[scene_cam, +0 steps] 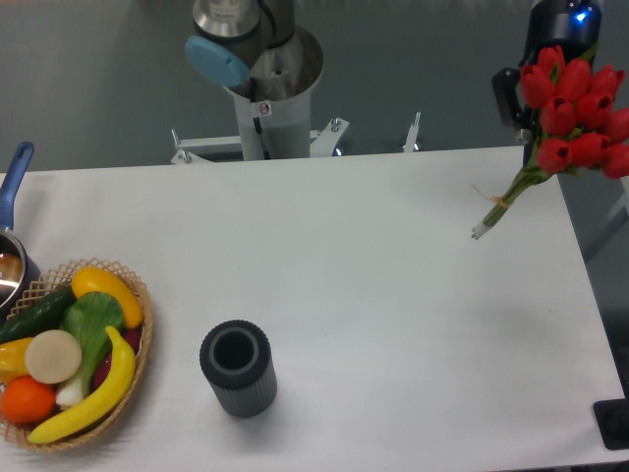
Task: Place the flowers on the table
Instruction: 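Hold the red tulip bouquet in the gripper above the table edge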
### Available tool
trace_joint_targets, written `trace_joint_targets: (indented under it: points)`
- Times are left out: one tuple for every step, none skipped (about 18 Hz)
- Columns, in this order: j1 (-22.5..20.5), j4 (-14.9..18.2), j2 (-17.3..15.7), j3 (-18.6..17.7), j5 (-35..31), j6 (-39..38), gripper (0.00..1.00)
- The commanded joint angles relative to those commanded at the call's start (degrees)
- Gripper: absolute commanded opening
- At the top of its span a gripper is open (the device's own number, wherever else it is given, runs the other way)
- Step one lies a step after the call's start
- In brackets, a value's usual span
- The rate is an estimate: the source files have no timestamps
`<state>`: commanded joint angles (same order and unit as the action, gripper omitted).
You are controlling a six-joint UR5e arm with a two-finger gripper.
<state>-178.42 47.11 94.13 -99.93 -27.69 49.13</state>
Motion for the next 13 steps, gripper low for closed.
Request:
trace_joint_targets:
  points:
    - [0.1,0.0,-0.2,-0.5,-0.2,0.1,0.30]
    - [0.3,-0.1,-0.7,-1.2,-0.7,0.3,0.30]
    - [0.3,0.0,-0.8,-1.2,-1.4,0.4,0.30]
    - [0.3,0.0,-0.9,-1.3,-2.4,0.4,0.30]
    - [0.2,0.0,-1.1,-1.5,-2.9,0.4,0.30]
    - [0.2,0.1,-1.3,-1.6,-3.2,0.4,0.30]
    - [0.1,0.1,-1.6,-1.6,-3.6,0.4,0.30]
    - [0.2,0.2,-2.0,-1.7,-4.9,0.3,0.30]
    - [0.3,0.2,-2.5,-1.8,-7.5,0.3,0.30]
    - [0.4,0.3,-3.1,-2.1,-11.2,0.3,0.30]
    - [1.0,0.3,-3.3,-2.4,-14.8,0.4,0.30]
    - [1.9,0.3,-3.9,-2.5,-18.0,0.4,0.30]
    - [3.0,0.4,-4.2,-2.6,-20.7,0.4,0.30]
